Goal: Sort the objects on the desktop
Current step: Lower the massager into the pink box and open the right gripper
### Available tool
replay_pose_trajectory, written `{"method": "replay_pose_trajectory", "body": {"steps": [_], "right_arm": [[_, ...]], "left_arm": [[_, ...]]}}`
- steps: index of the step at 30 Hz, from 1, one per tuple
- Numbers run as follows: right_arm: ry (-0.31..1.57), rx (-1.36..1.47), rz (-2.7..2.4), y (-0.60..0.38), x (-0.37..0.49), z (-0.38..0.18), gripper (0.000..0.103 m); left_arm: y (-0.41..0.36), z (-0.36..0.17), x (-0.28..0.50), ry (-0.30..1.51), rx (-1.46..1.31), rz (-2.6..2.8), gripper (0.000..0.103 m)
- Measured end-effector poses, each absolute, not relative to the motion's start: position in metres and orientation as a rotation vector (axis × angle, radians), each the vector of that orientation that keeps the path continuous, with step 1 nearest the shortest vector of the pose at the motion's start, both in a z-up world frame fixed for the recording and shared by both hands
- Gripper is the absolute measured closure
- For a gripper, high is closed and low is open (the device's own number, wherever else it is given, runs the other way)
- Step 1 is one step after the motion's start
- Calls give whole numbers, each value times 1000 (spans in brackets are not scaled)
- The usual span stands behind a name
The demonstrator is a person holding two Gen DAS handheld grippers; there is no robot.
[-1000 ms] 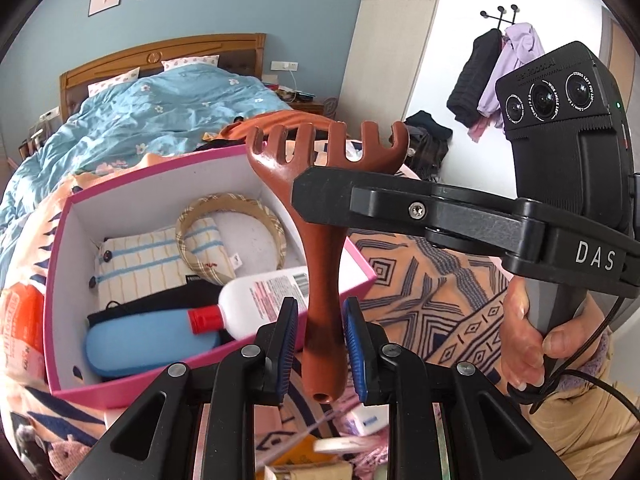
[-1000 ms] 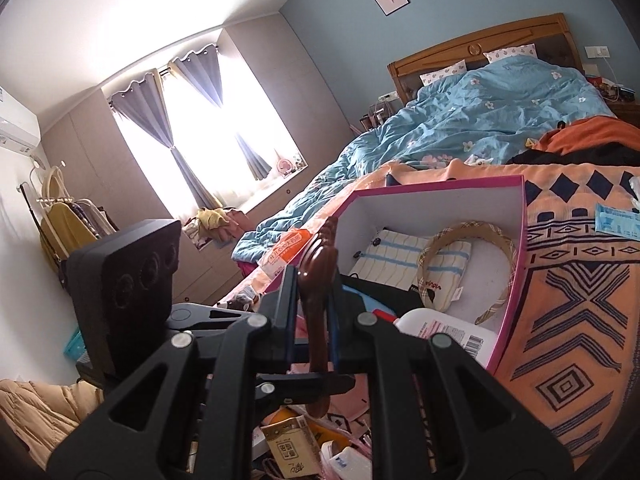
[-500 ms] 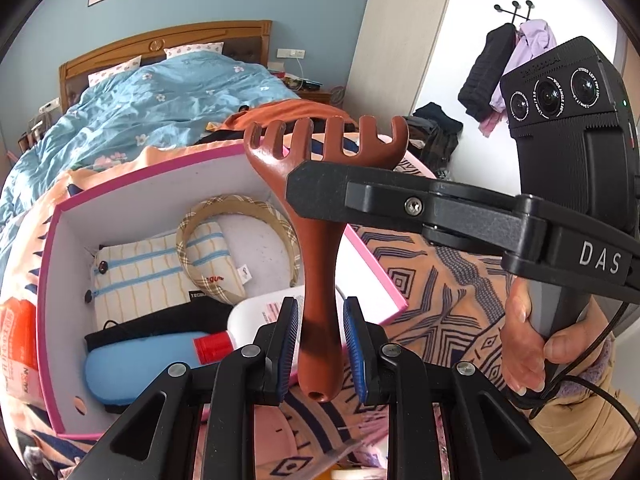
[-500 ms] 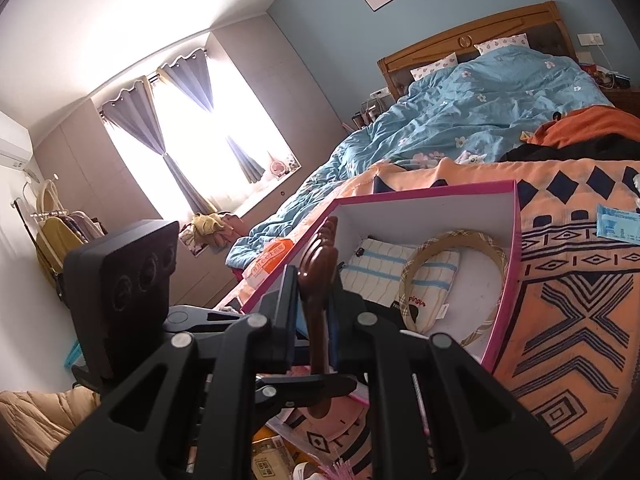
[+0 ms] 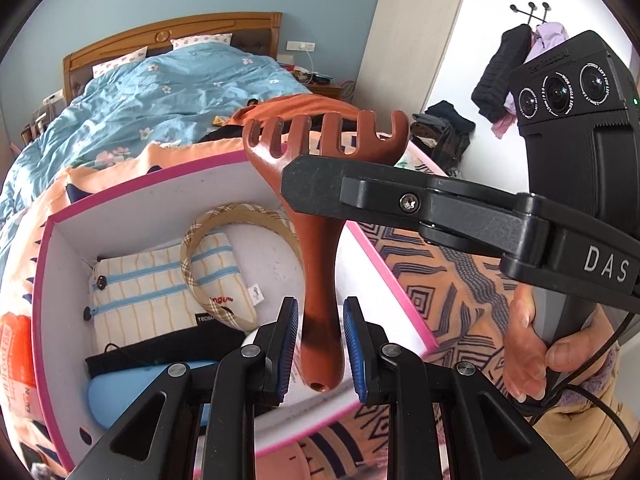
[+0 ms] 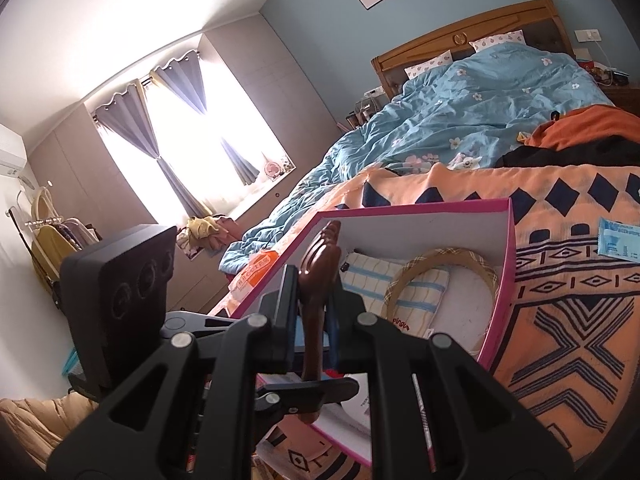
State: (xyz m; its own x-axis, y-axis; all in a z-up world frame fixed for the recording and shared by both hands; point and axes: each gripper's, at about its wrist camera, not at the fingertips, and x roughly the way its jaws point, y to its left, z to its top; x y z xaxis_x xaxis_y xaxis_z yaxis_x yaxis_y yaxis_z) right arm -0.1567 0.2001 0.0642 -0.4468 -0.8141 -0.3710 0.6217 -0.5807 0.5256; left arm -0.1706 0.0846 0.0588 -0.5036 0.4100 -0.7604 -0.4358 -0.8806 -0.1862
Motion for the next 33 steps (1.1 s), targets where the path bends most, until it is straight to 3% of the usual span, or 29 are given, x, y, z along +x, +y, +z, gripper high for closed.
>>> {"method": "replay_pose_trajectory", "body": {"steps": [33], "right_arm": [[-311, 902, -2142, 194, -217, 31, 88]], "left_arm": [[99, 22, -231, -8, -1398, 2358, 80]]}}
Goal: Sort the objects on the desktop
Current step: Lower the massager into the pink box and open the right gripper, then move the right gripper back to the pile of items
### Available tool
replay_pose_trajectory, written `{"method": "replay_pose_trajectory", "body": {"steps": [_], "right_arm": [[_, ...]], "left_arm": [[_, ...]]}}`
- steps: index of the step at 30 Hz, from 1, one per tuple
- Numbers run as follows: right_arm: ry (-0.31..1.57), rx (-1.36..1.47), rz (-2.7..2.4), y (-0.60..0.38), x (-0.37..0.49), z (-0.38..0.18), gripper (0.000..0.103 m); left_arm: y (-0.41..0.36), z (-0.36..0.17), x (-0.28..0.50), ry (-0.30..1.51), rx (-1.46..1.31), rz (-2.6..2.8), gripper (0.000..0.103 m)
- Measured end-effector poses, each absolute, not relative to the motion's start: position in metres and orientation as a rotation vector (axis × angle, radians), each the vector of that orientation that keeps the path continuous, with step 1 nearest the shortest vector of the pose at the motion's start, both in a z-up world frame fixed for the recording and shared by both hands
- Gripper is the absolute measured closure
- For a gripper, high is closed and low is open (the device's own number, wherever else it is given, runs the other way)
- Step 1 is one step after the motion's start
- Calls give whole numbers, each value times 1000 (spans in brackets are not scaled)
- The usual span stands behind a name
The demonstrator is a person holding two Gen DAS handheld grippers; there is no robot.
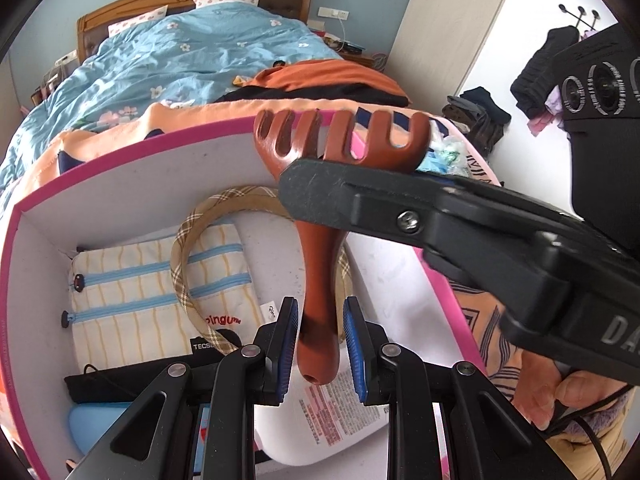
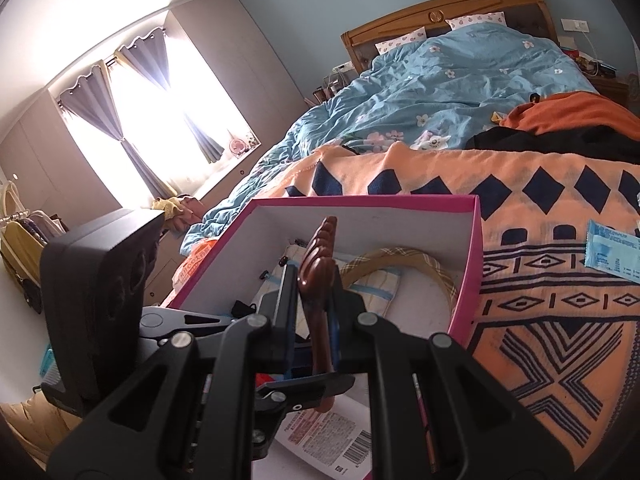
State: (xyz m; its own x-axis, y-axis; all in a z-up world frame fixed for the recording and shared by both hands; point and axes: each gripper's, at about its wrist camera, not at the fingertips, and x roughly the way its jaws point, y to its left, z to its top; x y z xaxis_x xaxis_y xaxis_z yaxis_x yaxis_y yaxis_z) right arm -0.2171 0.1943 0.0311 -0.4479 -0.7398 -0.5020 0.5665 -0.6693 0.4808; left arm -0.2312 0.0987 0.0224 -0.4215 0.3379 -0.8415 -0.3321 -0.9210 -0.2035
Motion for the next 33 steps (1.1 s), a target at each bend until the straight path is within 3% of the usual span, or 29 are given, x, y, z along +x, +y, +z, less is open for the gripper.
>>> {"method": "replay_pose_trajectory", "body": {"steps": [21, 28, 33], "right_arm": [[-213, 1008, -2255, 192, -230, 19, 85], [-256, 941, -2235, 198, -208, 27, 76], [-253, 857, -2215, 201, -174, 38, 56]], "left_arm": [[84, 17, -242, -48, -1457, 2378, 80], [71, 36, -216, -2, -1321, 2458, 73], [60, 59, -181, 11, -1189, 2511, 60]]}}
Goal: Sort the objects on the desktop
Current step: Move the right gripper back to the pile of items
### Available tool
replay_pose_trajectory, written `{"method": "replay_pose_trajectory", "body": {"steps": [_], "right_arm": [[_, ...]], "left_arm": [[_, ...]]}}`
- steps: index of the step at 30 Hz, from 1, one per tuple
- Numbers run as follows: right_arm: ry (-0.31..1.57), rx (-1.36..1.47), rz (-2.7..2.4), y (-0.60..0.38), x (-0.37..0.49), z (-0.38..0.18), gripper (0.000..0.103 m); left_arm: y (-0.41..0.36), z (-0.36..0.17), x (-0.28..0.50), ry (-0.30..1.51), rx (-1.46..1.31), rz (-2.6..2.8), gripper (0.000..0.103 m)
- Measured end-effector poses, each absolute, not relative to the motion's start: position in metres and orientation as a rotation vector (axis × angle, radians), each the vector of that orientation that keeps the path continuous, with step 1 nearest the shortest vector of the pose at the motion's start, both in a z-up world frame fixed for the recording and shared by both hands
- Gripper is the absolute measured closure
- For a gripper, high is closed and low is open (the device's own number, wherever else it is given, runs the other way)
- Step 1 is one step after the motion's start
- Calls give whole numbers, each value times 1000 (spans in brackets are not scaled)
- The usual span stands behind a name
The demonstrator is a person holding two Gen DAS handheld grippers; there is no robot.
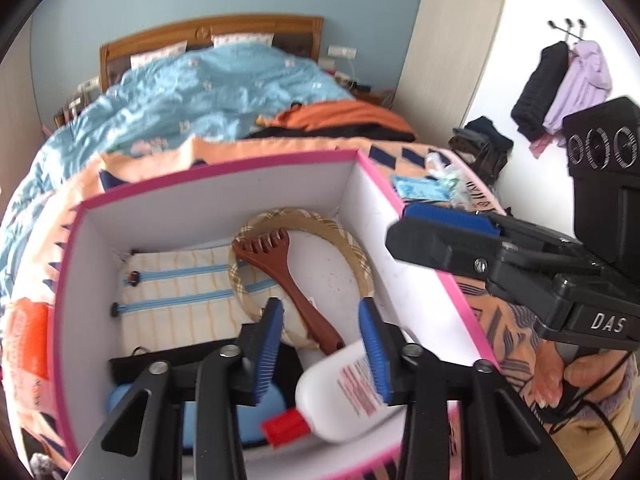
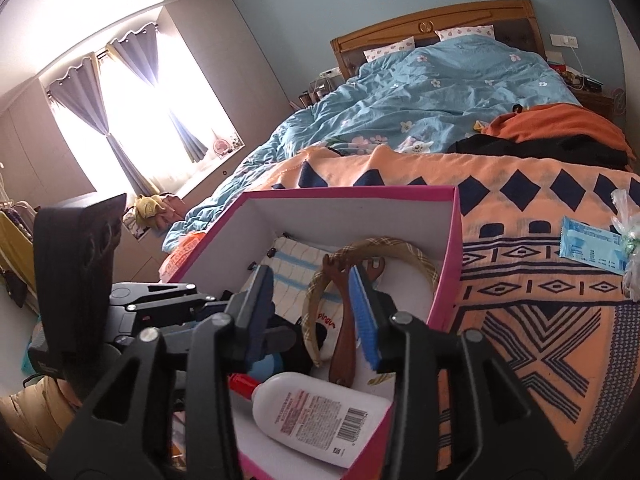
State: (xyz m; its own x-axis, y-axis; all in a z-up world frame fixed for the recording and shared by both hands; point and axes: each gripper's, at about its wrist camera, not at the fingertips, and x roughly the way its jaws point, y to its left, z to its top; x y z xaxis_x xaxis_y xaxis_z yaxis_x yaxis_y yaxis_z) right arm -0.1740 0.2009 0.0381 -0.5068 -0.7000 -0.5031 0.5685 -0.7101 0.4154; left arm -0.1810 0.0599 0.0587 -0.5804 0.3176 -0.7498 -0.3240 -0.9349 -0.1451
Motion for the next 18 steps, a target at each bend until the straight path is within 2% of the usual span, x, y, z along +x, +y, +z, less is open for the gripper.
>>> {"method": "replay_pose_trajectory", "body": {"steps": [4, 6, 7, 12, 16, 18], "right_arm": [[-249, 796, -2185, 205, -139, 45, 51], [-236, 758, -2171, 206, -116, 50, 40], [-224, 743, -2160, 205, -105, 51, 38], [-116, 668, -2077, 194, -34, 53, 17], [-22, 646, -1996, 176, 23, 39, 8], [39, 665, -1971, 165, 45, 31, 8]], "left_arm": [[48, 72, -142, 26, -1100, 2544, 54], [41, 74, -117, 9, -1072, 2537, 50], [39, 73, -109, 11, -1069, 2538, 49], [29, 60, -53, 66, -1084, 2555, 47], [21, 39, -13, 90, -1133, 2563, 47], [15, 30, 8, 65, -1151, 2554, 47]]}}
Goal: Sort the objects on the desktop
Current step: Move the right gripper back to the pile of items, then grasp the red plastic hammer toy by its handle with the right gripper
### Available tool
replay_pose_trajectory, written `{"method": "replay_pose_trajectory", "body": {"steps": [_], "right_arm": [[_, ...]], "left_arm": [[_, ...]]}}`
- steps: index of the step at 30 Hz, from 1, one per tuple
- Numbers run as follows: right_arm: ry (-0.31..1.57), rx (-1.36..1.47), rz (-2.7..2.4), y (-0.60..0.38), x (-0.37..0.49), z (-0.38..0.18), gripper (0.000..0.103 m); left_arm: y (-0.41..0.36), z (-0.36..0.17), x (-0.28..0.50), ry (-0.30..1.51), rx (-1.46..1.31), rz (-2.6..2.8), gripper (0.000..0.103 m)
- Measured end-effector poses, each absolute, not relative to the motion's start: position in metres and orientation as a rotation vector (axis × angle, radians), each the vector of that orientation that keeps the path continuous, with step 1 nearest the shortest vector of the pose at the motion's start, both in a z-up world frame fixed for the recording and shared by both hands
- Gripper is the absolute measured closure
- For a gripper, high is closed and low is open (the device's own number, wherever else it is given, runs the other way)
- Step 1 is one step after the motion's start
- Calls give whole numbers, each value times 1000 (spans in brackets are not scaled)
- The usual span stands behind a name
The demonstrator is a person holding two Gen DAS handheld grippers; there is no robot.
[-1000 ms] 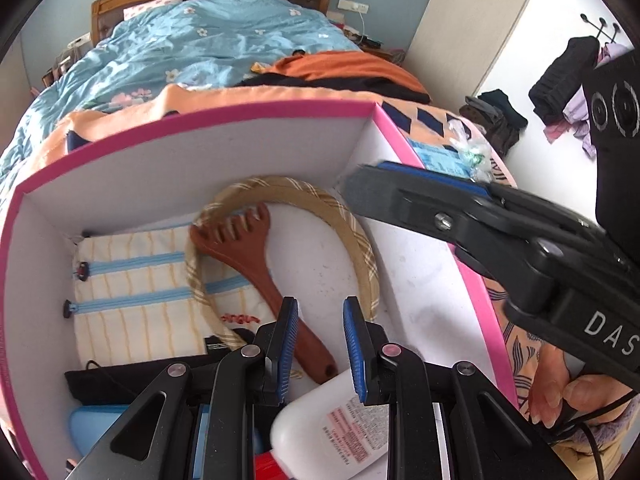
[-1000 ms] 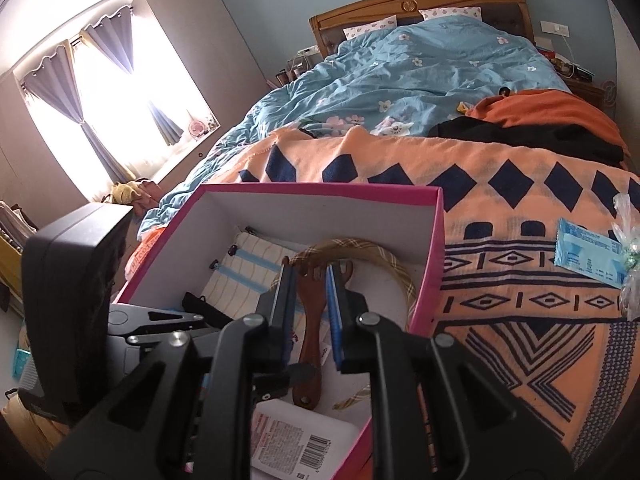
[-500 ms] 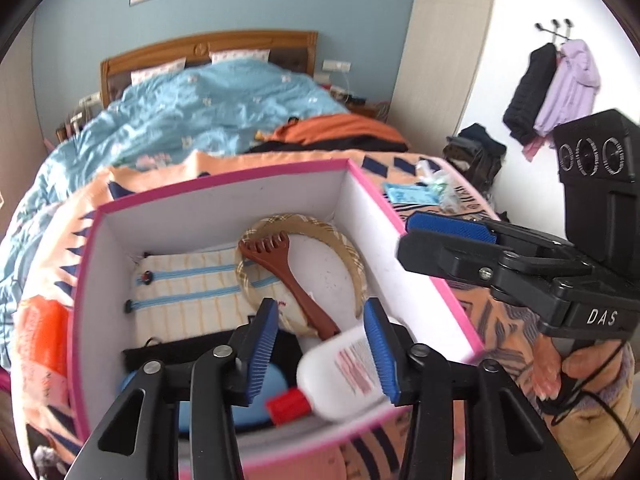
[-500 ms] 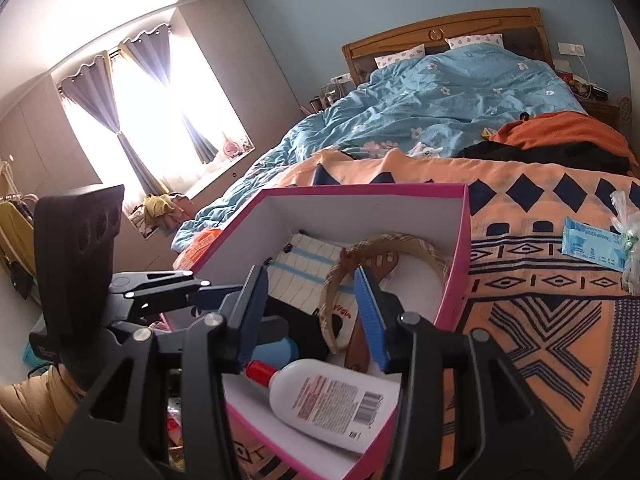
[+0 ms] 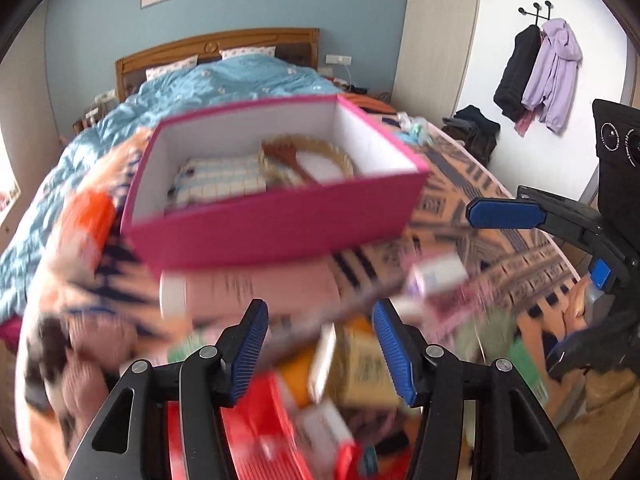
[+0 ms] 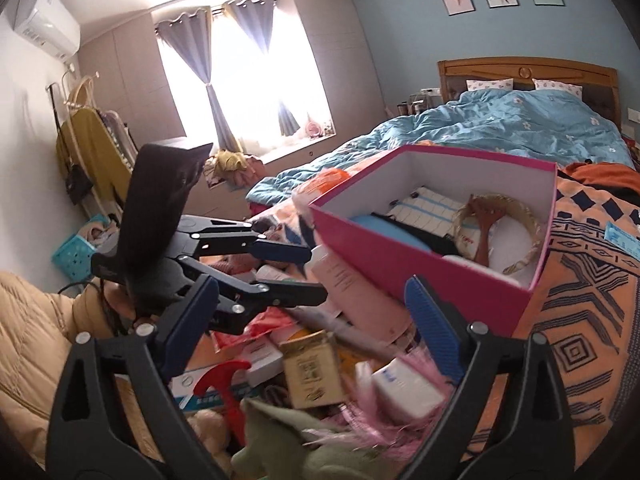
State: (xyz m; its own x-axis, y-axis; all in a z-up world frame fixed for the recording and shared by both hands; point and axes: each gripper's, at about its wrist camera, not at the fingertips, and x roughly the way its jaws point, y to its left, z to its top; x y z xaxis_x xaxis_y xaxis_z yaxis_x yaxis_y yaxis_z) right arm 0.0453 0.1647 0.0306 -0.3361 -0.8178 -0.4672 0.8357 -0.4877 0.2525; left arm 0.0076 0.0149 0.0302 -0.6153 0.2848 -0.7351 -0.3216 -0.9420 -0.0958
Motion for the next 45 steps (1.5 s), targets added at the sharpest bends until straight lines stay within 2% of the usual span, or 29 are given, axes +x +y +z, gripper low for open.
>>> {"method": "replay_pose_trajectory", "body": {"steps": [5, 7, 10, 12, 16, 18, 20, 30, 36, 40, 42, 45], "right_arm": [[124, 697, -1897, 140, 83, 15, 8], [156, 697, -1872, 134, 95, 12, 12], [226, 707, -1858, 120, 110, 6, 32], [262, 752, -1817, 111, 114, -3, 53], [360, 818, -1773, 90, 125, -28, 61], [414, 848, -1765, 82, 126, -40, 71], [450, 872, -1766, 75, 125, -48, 77], [686, 904, -1759, 55, 120, -64, 78], [756, 896, -1744, 47, 119, -70, 79], [664, 897, -1753, 57, 112, -63, 83], [599, 892, -1775, 67, 106, -55, 88], [465, 880, -1794, 83, 97, -40, 88]], "left_arm": [[4, 21, 52, 83, -1151, 2573, 47], [0, 16, 66, 98, -1155, 2589, 47], [-9, 9, 84, 81, -1165, 2586, 46], [-13, 4, 94, 91, -1170, 2594, 46], [-23, -6, 106, 107, -1217, 2607, 46], [-30, -12, 110, 106, -1247, 2615, 46], [-34, -16, 113, 88, -1260, 2616, 46], [-42, -27, 114, 30, -1281, 2600, 46], [-40, -27, 113, 17, -1276, 2592, 46], [-43, -22, 114, 0, -1262, 2586, 46], [-44, -19, 113, -37, -1245, 2561, 46], [-40, -13, 111, -47, -1204, 2546, 46]]}}
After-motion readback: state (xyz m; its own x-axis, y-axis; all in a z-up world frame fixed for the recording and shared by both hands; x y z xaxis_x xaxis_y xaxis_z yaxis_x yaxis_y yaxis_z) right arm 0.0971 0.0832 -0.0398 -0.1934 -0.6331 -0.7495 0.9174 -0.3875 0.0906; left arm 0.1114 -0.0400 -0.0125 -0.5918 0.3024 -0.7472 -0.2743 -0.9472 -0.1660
